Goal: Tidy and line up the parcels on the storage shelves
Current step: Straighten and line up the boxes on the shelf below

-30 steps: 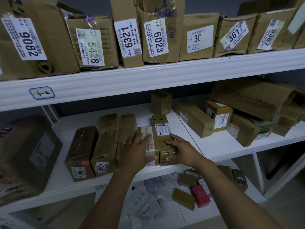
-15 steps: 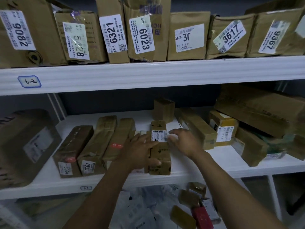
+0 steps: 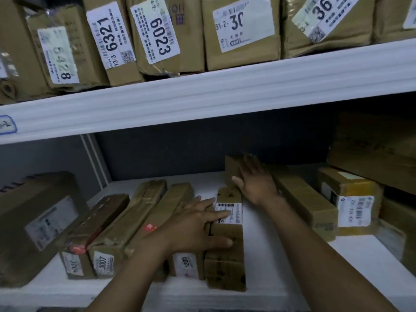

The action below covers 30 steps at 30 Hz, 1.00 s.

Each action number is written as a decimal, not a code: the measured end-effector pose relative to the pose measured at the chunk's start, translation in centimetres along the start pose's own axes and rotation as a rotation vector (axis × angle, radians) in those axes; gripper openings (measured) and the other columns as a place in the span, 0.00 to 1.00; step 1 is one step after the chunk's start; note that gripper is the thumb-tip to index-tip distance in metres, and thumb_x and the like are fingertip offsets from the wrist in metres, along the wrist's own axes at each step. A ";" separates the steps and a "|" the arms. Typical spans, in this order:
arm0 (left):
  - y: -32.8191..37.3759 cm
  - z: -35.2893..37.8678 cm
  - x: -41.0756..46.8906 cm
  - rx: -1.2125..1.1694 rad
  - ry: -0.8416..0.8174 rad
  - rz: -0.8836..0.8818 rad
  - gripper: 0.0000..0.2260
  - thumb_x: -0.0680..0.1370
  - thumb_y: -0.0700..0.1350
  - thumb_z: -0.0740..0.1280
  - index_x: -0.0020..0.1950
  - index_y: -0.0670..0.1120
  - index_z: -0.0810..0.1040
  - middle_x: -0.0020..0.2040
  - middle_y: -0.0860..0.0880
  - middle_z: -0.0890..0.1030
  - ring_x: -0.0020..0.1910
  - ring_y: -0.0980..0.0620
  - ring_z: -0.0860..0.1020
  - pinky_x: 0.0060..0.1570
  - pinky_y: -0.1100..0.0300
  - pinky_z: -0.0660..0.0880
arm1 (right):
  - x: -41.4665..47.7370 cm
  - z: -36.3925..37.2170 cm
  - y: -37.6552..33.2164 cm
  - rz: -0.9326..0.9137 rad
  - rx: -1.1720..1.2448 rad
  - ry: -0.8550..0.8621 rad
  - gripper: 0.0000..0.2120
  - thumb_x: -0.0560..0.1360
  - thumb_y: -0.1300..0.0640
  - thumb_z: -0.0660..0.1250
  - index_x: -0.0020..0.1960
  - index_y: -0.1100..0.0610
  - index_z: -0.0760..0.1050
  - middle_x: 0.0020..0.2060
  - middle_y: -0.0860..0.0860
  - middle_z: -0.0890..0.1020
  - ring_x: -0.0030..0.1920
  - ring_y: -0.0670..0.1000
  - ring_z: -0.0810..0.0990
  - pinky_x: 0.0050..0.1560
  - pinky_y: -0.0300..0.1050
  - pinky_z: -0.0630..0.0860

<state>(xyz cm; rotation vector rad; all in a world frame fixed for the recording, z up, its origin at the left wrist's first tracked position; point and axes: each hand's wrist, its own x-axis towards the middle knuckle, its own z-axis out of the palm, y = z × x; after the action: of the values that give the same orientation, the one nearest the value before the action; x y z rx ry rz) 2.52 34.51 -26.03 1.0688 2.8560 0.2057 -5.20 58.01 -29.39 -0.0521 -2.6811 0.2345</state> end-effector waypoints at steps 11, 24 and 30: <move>0.8 -0.3 1.2 -0.041 -0.026 -0.063 0.31 0.69 0.68 0.68 0.70 0.70 0.63 0.77 0.63 0.48 0.76 0.59 0.43 0.74 0.57 0.45 | 1.6 1.4 2.6 -0.021 -0.051 0.309 0.27 0.78 0.38 0.56 0.69 0.54 0.70 0.72 0.57 0.66 0.71 0.59 0.63 0.71 0.57 0.59; 0.1 -0.1 1.5 -0.081 -0.077 -0.070 0.32 0.69 0.67 0.70 0.70 0.69 0.64 0.78 0.62 0.46 0.76 0.58 0.39 0.74 0.52 0.43 | -0.5 0.4 0.4 0.148 0.234 0.420 0.30 0.69 0.51 0.72 0.68 0.57 0.68 0.68 0.61 0.64 0.63 0.62 0.67 0.62 0.55 0.69; 0.5 -0.5 1.6 0.006 -0.076 -0.069 0.32 0.71 0.69 0.65 0.73 0.65 0.62 0.79 0.55 0.48 0.78 0.51 0.42 0.75 0.46 0.42 | -4.3 -5.1 0.4 0.084 0.328 0.669 0.27 0.61 0.56 0.79 0.57 0.61 0.75 0.61 0.66 0.73 0.59 0.66 0.72 0.56 0.59 0.75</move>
<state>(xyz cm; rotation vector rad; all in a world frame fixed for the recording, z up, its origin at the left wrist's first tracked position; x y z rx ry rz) 1.53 35.90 -25.49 0.9560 2.8218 0.1485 0.91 58.91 -26.83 -0.1184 -1.9540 0.5682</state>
